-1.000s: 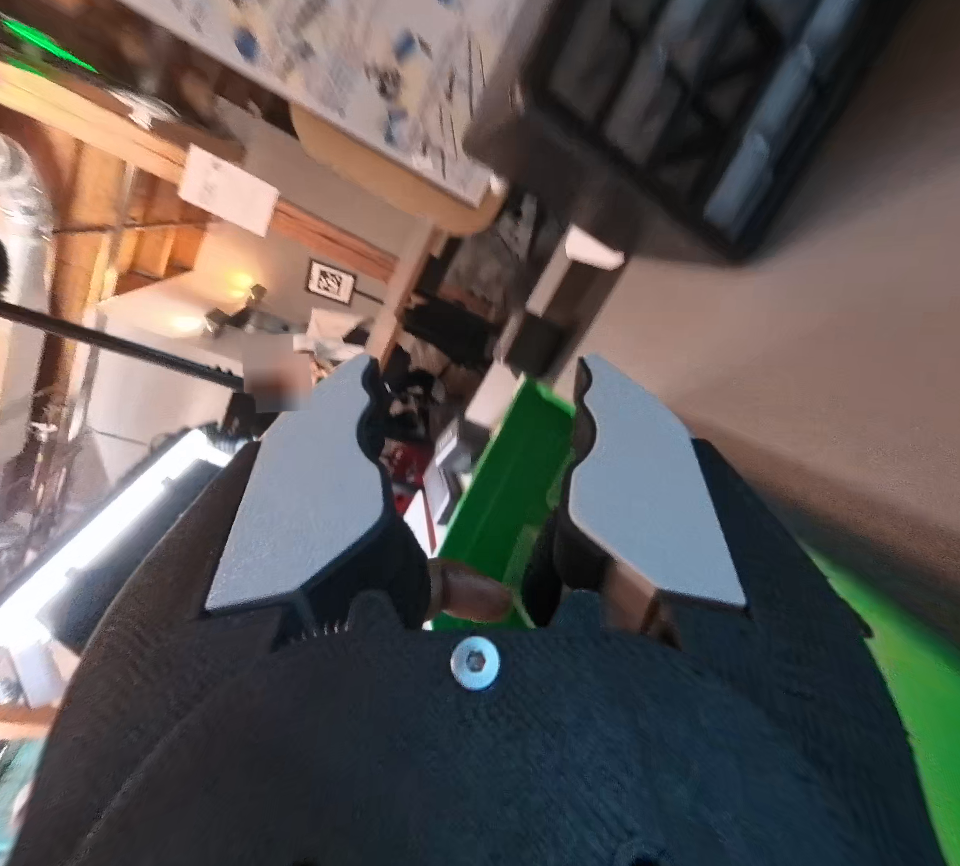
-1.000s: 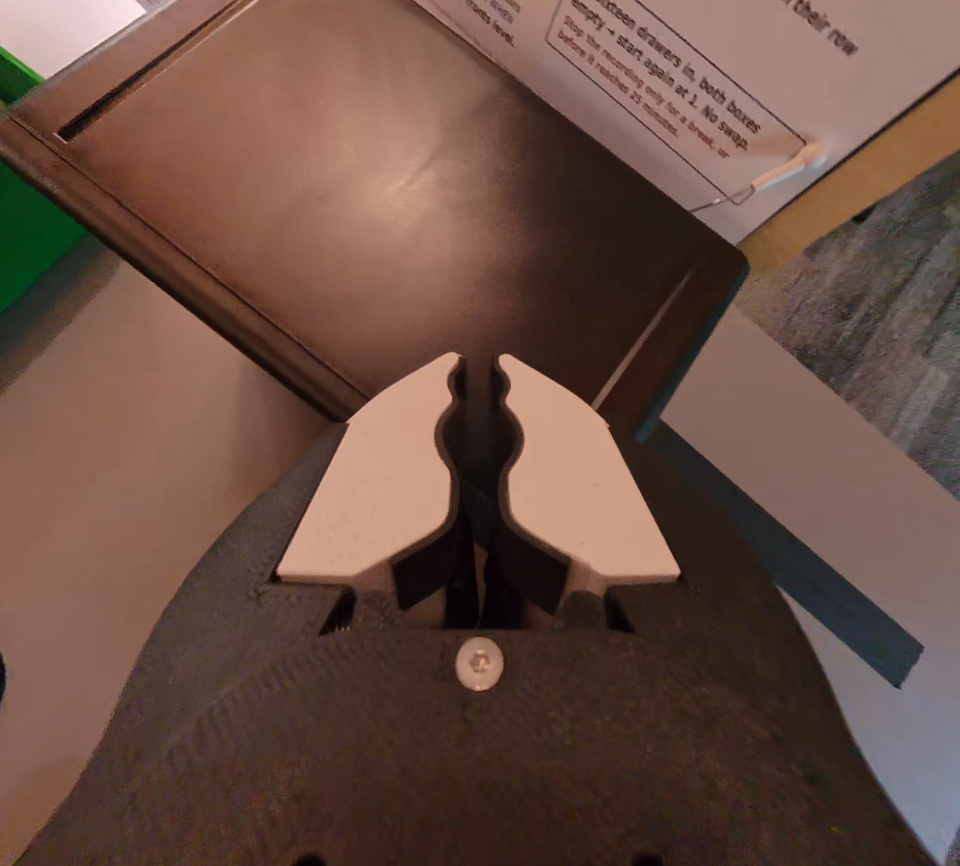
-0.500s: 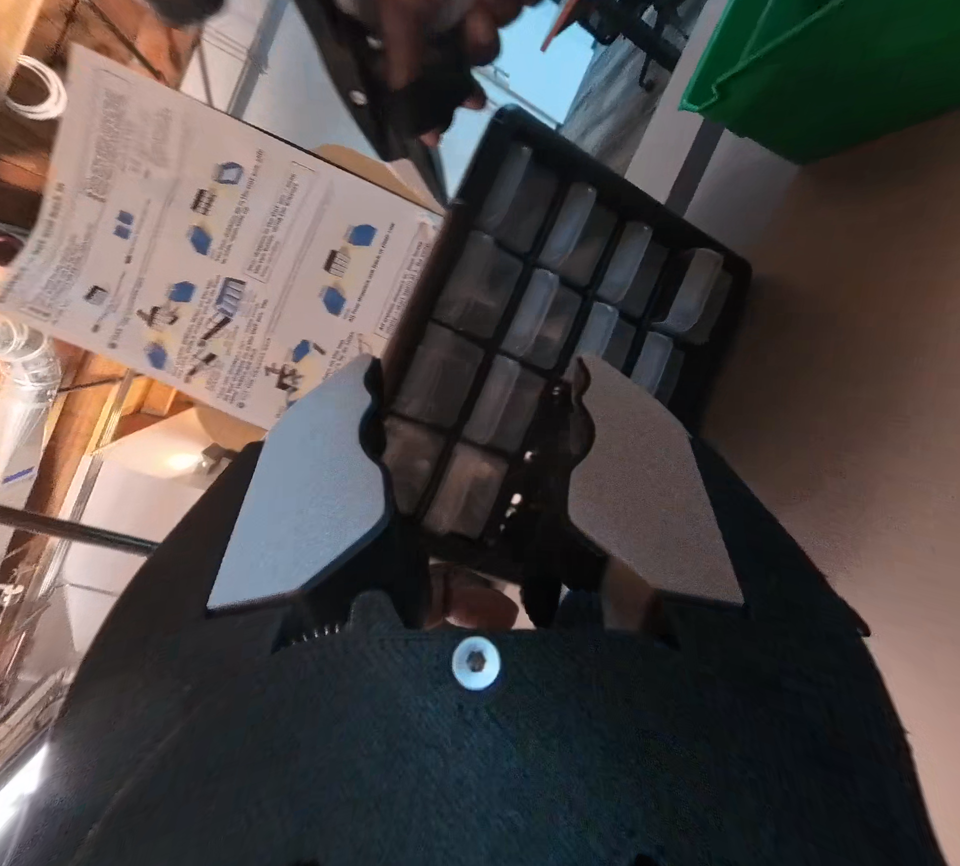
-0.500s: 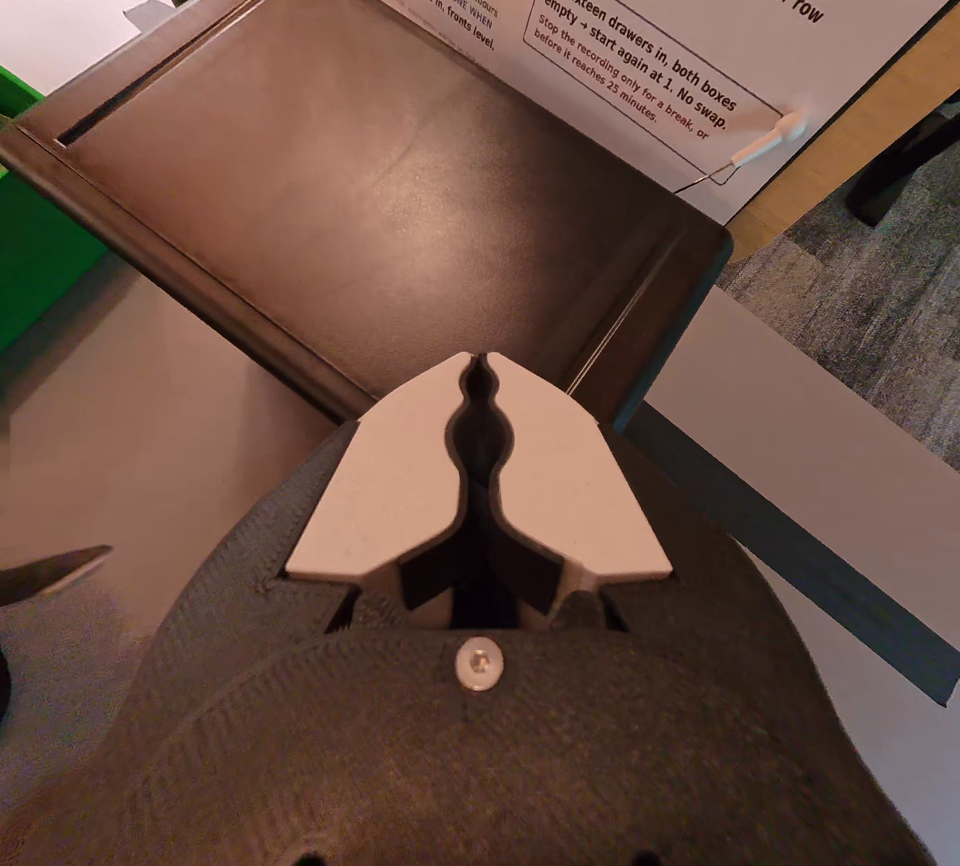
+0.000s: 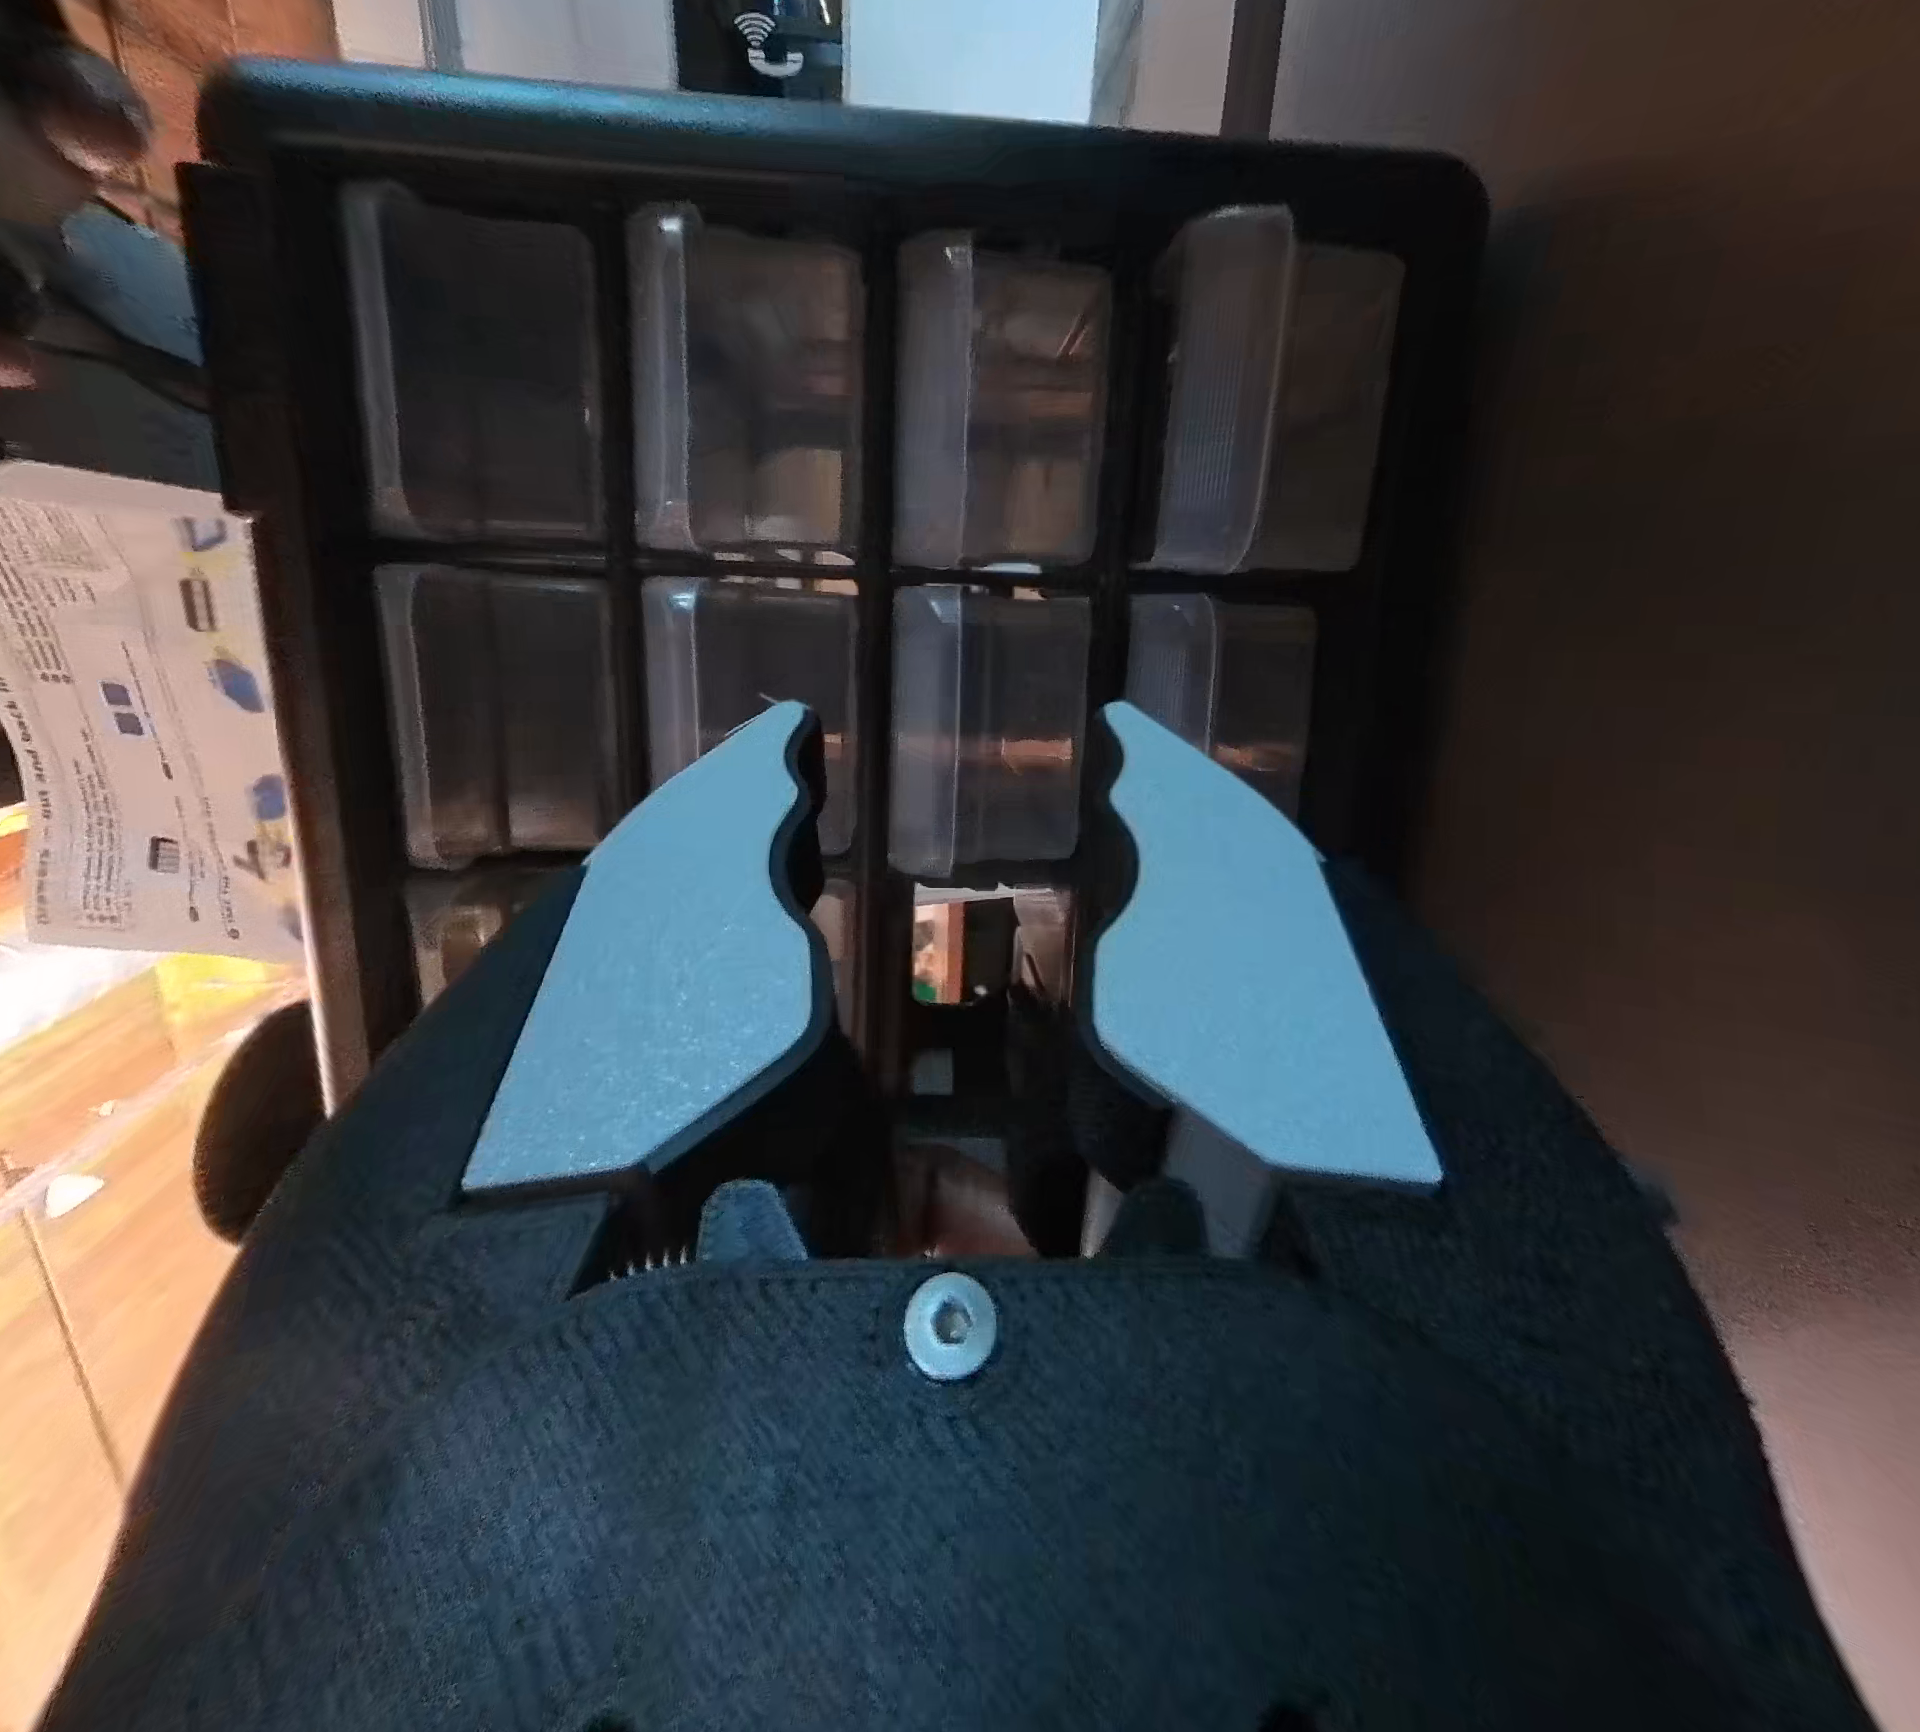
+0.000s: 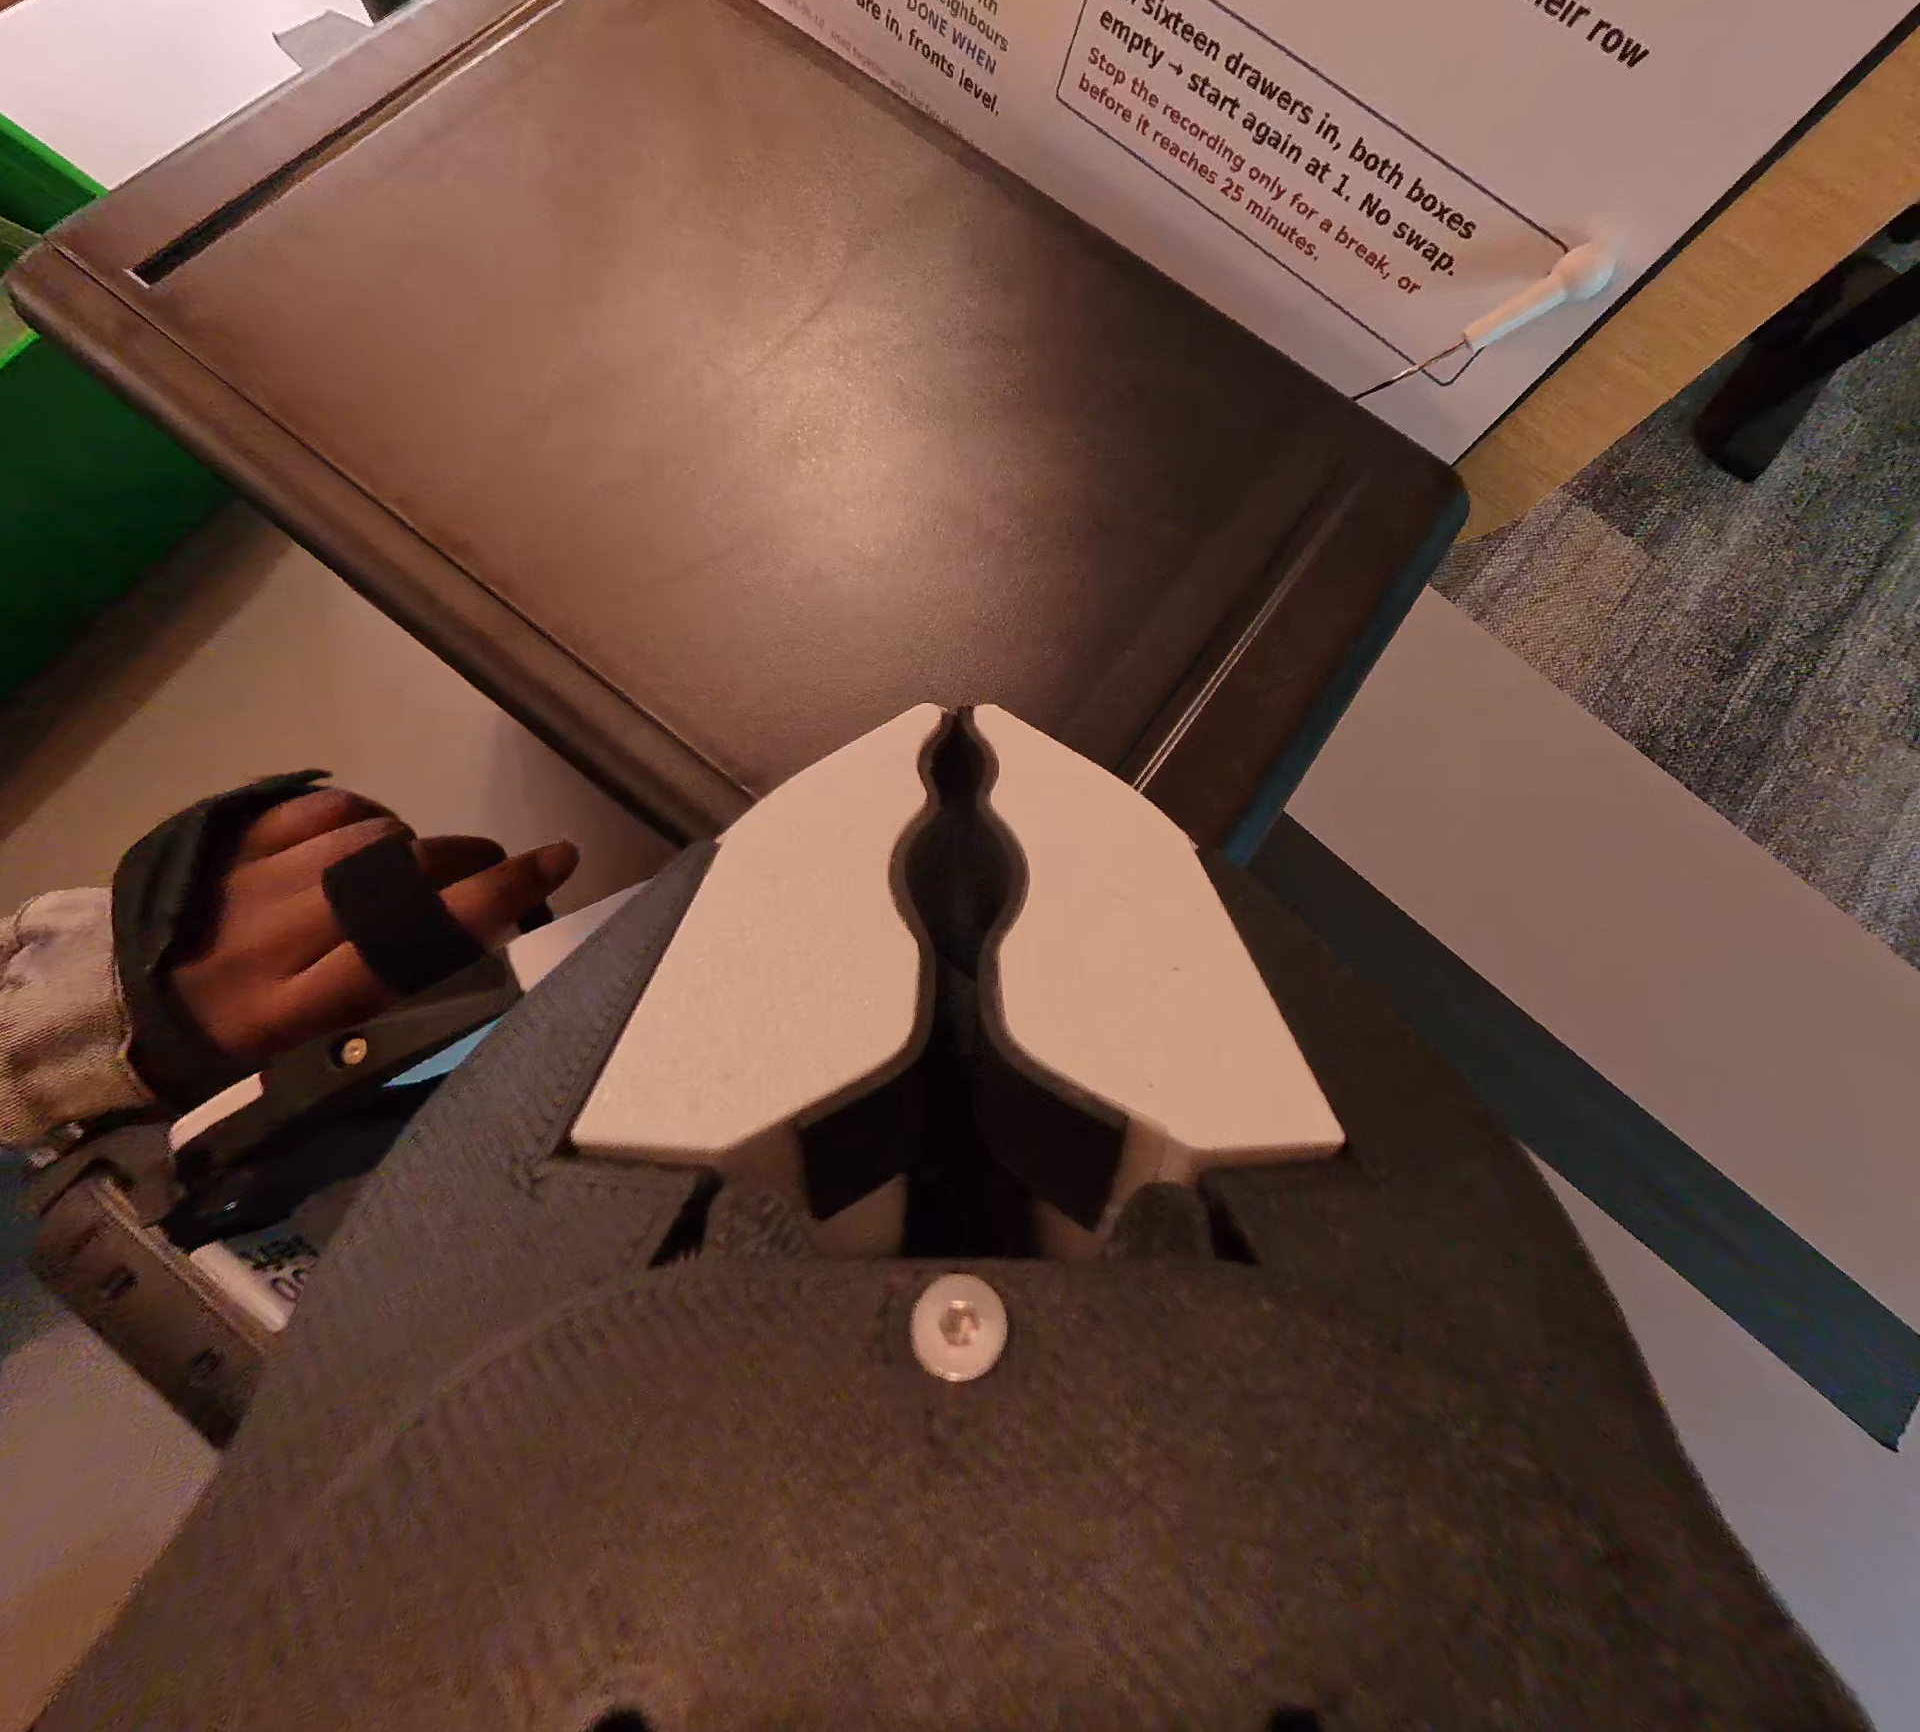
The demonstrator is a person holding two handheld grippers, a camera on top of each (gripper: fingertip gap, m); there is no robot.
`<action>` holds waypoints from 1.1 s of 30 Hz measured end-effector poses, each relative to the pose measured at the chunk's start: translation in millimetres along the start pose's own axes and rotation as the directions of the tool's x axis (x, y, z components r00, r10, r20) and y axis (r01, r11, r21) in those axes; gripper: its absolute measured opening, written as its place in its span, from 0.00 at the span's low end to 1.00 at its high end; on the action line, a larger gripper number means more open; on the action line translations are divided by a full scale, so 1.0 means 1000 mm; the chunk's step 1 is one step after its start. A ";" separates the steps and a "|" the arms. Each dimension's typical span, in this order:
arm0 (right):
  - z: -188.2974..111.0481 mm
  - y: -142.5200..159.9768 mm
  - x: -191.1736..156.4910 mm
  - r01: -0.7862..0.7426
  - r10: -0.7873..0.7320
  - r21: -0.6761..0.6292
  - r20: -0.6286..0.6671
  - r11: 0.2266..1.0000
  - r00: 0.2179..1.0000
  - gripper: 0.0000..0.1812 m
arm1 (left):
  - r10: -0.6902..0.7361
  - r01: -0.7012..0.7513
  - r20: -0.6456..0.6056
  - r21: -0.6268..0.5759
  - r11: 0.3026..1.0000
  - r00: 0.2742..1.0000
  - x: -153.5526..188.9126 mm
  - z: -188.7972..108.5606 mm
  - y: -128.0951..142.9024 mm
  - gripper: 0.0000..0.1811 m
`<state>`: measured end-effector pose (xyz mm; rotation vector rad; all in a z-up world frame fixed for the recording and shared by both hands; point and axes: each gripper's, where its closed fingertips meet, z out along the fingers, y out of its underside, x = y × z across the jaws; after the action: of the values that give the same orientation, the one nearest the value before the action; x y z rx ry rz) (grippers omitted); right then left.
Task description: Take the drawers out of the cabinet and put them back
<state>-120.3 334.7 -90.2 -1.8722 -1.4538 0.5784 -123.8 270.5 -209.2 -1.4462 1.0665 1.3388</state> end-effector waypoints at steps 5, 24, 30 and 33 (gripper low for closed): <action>0.000 0.000 0.000 0.003 -0.003 -0.003 -0.001 1.000 1.000 0.01 | 0.052 -0.052 0.009 -0.020 0.998 0.999 0.001 0.008 0.005 0.26; 0.000 0.000 0.000 0.004 -0.004 -0.014 -0.020 1.000 1.000 0.01 | 0.084 -0.086 0.046 0.026 0.996 0.995 -0.007 -0.015 -0.006 0.06; 0.000 0.000 0.000 0.005 -0.005 -0.019 -0.026 1.000 1.000 0.01 | 0.051 -0.051 0.008 0.040 0.998 0.999 -0.002 -0.025 -0.007 0.21; 0.000 0.000 0.000 0.012 -0.013 -0.013 -0.036 1.000 0.999 0.01 | -0.131 0.136 -0.048 0.127 0.982 0.990 -0.015 -0.038 -0.008 0.31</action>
<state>-120.2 334.6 -90.3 -1.8726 -1.4476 0.5276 -107.0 236.1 -192.6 -1.4262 1.0435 1.1292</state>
